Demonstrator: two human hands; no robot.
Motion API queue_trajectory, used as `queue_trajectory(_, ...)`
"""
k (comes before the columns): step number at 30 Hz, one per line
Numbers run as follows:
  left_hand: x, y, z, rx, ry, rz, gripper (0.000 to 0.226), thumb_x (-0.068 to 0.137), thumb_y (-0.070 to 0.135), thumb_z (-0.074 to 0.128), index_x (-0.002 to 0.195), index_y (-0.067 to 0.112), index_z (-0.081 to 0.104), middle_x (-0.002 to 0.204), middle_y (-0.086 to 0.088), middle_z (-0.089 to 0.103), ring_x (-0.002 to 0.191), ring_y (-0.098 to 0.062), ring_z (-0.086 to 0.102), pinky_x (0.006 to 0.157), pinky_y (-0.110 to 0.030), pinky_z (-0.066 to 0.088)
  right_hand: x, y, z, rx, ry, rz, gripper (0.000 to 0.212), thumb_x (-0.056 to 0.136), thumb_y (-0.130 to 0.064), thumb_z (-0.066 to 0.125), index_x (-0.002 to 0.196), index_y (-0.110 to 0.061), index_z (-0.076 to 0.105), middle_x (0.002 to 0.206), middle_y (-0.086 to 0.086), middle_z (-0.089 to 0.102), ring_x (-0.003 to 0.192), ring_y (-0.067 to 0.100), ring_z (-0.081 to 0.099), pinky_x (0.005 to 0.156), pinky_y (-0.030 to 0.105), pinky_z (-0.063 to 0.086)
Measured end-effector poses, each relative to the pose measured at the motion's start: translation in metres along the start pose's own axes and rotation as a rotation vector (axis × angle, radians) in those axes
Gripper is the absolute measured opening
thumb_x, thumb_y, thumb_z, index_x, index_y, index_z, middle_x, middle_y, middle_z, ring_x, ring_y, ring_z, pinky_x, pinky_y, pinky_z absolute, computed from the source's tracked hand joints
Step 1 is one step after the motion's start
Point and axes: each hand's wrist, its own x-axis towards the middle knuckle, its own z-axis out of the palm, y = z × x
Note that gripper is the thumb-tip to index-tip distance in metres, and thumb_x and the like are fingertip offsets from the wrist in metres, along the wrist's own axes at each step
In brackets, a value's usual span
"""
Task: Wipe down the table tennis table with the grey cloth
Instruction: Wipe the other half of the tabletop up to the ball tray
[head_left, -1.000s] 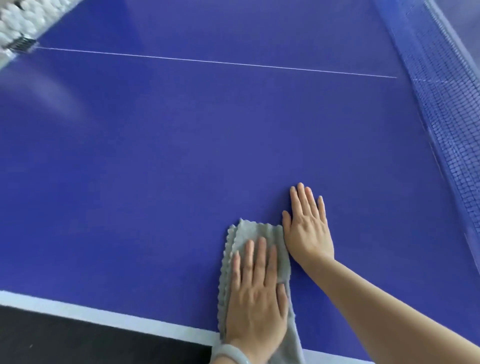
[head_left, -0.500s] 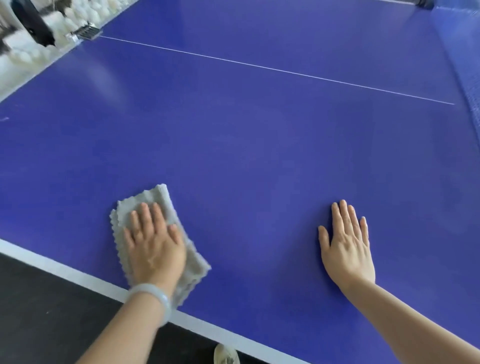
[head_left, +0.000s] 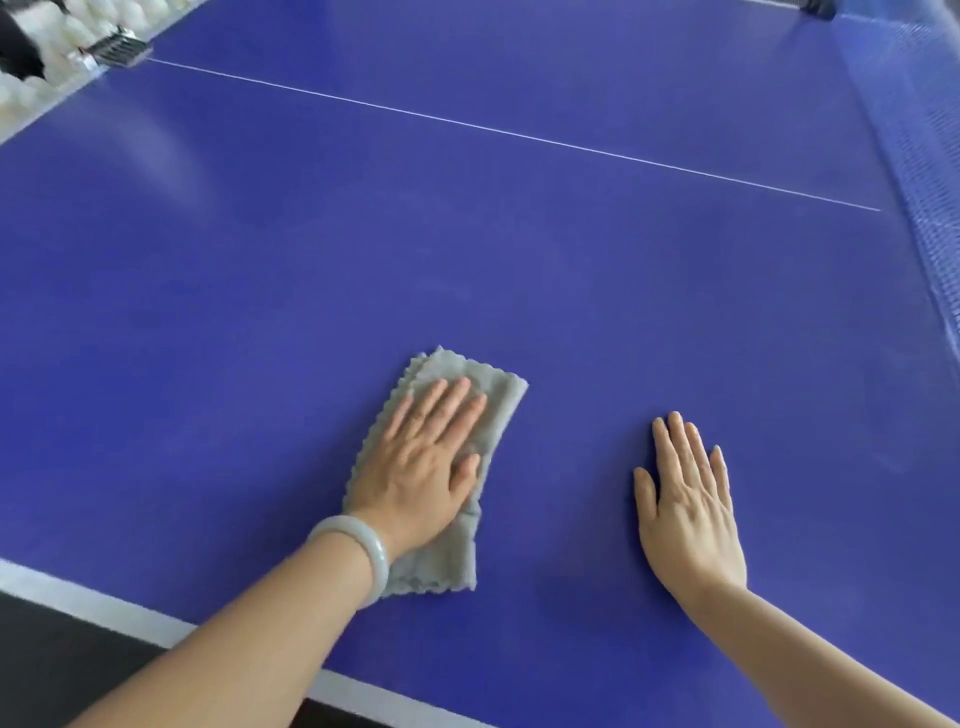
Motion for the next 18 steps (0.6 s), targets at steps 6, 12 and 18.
queue_trajectory(6, 0.033, 0.031, -0.005, -0.058, 0.026, -0.461, 0.064, 0.098, 0.037, 0.006, 0.159, 0.018, 0.002, 0.166, -0.004, -0.004, 0.153, -0.023, -0.005, 0.123, -0.049, 0.003, 0.0, -0.001, 0.0, -0.006, 0.007, -0.004, 0.063, 0.1, -0.045, 0.008, 0.157, -0.02, 0.0, 0.164, -0.01, -0.007, 0.15, 0.003, -0.015, 0.123, 0.032, -0.01)
queue_trajectory(12, 0.043, 0.164, 0.006, -0.214, -0.033, 0.049, 0.06, 0.104, 0.034, 0.017, 0.159, 0.017, -0.002, 0.165, -0.003, -0.013, 0.15, -0.025, -0.019, 0.122, -0.051, -0.005, 0.002, 0.004, 0.0, 0.152, 0.024, -0.003, 0.06, 0.099, -0.041, 0.007, 0.157, -0.022, 0.009, 0.165, -0.012, 0.004, 0.15, -0.003, -0.006, 0.123, 0.029, -0.004)
queue_trajectory(18, 0.053, 0.073, -0.022, -0.286, 0.053, 0.14, 0.051, 0.104, 0.03, 0.027, 0.15, 0.014, 0.042, 0.16, -0.004, 0.031, 0.15, -0.023, 0.022, 0.123, -0.049, 0.013, 0.0, 0.002, -0.003, 0.188, 0.054, 0.001, 0.058, 0.102, -0.039, 0.009, 0.157, -0.022, 0.012, 0.163, -0.015, 0.009, 0.149, -0.005, -0.002, 0.124, 0.029, -0.002)
